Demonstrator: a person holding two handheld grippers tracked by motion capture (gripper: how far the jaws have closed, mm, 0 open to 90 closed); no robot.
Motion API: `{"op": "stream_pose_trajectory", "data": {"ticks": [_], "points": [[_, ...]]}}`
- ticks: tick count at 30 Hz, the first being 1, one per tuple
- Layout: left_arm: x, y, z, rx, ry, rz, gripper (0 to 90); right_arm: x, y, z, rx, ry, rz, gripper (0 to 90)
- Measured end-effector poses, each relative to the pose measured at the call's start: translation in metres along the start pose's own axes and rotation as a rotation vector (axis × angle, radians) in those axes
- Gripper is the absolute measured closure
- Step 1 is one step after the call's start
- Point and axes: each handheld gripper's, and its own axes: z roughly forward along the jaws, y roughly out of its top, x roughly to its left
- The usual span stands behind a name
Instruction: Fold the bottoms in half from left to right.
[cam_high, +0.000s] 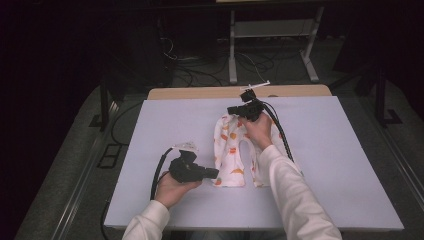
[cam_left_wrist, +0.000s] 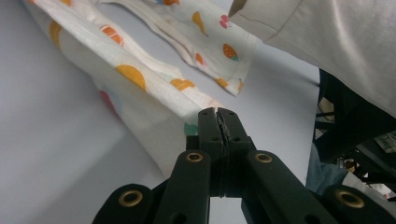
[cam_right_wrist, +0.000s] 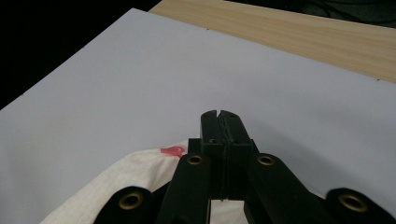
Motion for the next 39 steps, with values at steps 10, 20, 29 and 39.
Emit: {"op": "stream_pose_trajectory", "data": {"ticks": [10, 20, 29, 39], "points": [[-0.012, 0.010, 0.011, -0.019, -0.032, 0.032, 88.7, -0.009, 0.003, -0.013, -0.006, -0.025, 0.006, 88.3], [-0.020, 0.024, 0.022, -0.019, -0.060, 0.054, 88.7, -0.017, 0.004, -0.020, -0.001, -0.047, 0.005, 88.4], [-0.026, 0.034, 0.030, -0.023, -0.080, 0.063, 88.7, -0.023, 0.004, -0.026, -0.005, -0.055, 0.012, 88.4], [-0.032, 0.044, 0.046, -0.010, -0.109, 0.080, 88.7, -0.029, 0.002, -0.032, 0.004, -0.059, 0.012, 88.3]]}}
